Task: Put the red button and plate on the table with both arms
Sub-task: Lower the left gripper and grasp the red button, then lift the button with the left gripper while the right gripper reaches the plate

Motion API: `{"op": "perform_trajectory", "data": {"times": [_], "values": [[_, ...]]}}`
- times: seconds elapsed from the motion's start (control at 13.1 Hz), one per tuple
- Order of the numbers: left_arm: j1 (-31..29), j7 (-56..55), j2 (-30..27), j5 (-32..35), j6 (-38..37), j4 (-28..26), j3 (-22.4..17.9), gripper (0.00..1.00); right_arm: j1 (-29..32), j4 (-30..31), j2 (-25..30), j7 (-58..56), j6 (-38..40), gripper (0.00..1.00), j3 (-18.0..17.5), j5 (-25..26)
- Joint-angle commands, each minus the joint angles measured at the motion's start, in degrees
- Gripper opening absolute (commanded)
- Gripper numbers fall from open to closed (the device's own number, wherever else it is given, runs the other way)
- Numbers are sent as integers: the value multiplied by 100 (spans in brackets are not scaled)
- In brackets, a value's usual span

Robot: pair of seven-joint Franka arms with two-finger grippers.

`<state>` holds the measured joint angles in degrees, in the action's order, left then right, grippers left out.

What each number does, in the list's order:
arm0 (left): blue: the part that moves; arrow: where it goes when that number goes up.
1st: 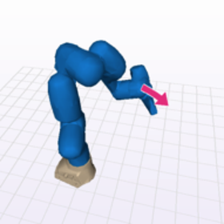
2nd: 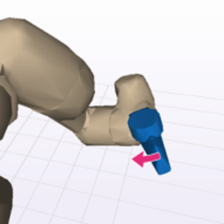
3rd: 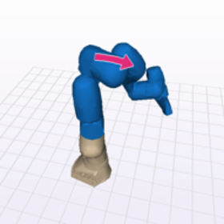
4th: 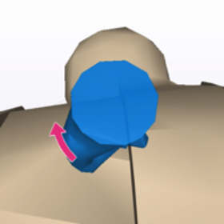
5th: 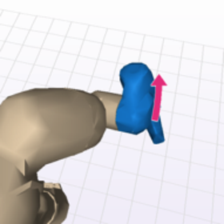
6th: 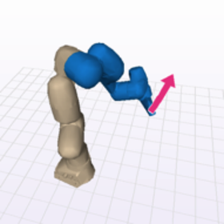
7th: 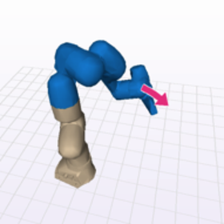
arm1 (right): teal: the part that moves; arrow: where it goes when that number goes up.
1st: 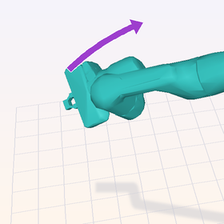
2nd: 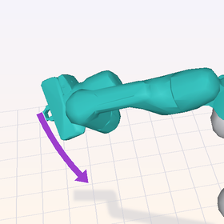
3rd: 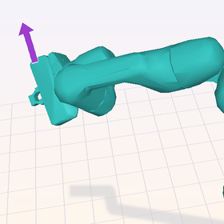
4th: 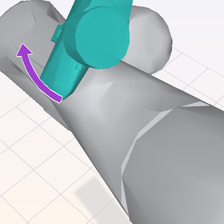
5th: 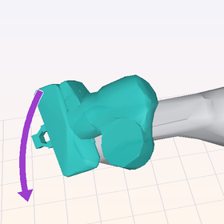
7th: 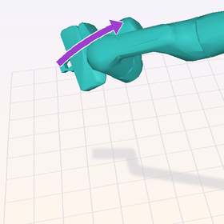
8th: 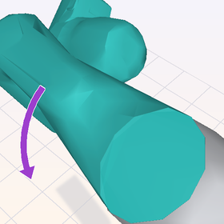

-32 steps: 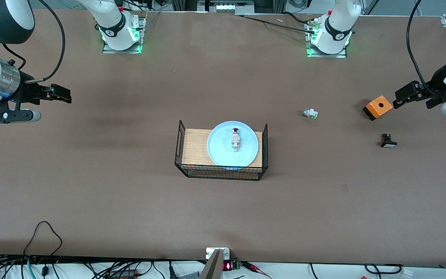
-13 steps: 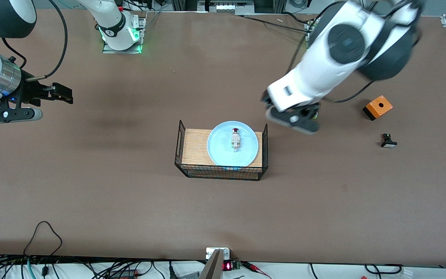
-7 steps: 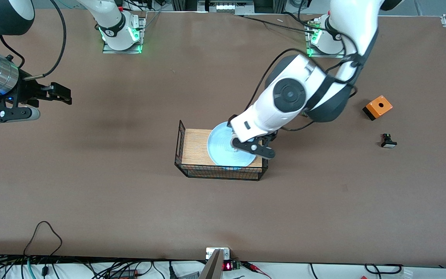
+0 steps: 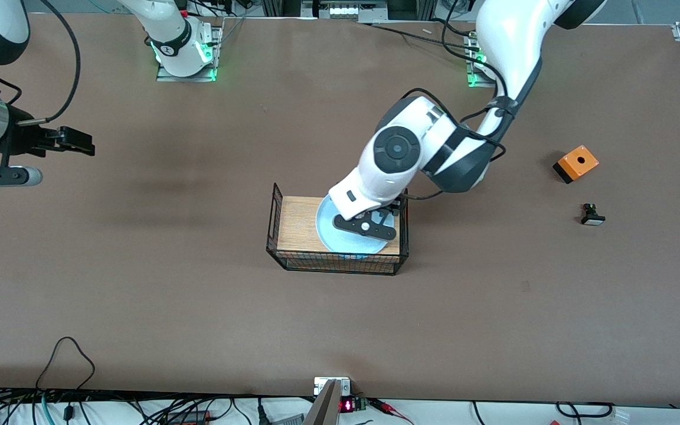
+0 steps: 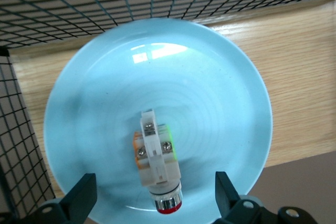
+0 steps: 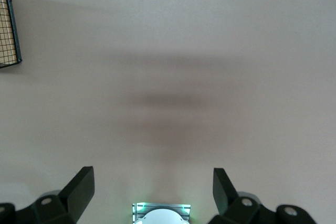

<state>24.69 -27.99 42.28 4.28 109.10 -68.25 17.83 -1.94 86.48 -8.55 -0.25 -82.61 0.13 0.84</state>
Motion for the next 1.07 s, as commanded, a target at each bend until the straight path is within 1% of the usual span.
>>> {"op": "perform_trajectory", "data": {"times": [0.0,0.08,0.15,0.23,0.3,0.46,0.53,0.61,0.69,0.76,0.84,0.91,0.99], "values": [[71,-48,193,143,180,163,-69,98,36,-157,-146,-54,44,100,-48,-22],[53,-40,228,143,207,163,-69,93,27,-218,-269,-54,43,100,-57,-22],[53,21,246,143,208,163,-69,78,36,-288,-331,-71,26,100,-49,-231],[44,222,255,126,208,163,-61,40,36,-298,-427,-72,-61,100,-40,-581],[53,250,255,117,208,163,-61,21,80,-315,-463,-72,-149,100,-31,-855],[53,66,237,108,208,171,-61,0,176,-307,-481,15,-299,100,-40,-1277],[53,49,237,99,199,197,-61,0,151,-307,-481,51,-299,100,-40,-1471],[27,40,185,99,190,206,-61,0,133,-307,-498,173,-308,100,-57,-1525],[18,-100,97,99,138,267,-61,0,89,-307,-507,201,-326,100,-92,-1543],[-8,-240,-112,99,85,277,-52,0,45,-307,-499,140,-404,100,-92,-1726],[-17,-294,-358,73,-159,277,-43,0,19,-307,-507,183,-405,100,-101,-1997],[-17,-303,-648,73,-509,320,-34,0,-138,-307,-507,253,-414,100,-101,-2148],[-69,-295,-903,73,-835,416,-34,0,-401,-315,-507,575,-422,100,-101,-2123]]}}
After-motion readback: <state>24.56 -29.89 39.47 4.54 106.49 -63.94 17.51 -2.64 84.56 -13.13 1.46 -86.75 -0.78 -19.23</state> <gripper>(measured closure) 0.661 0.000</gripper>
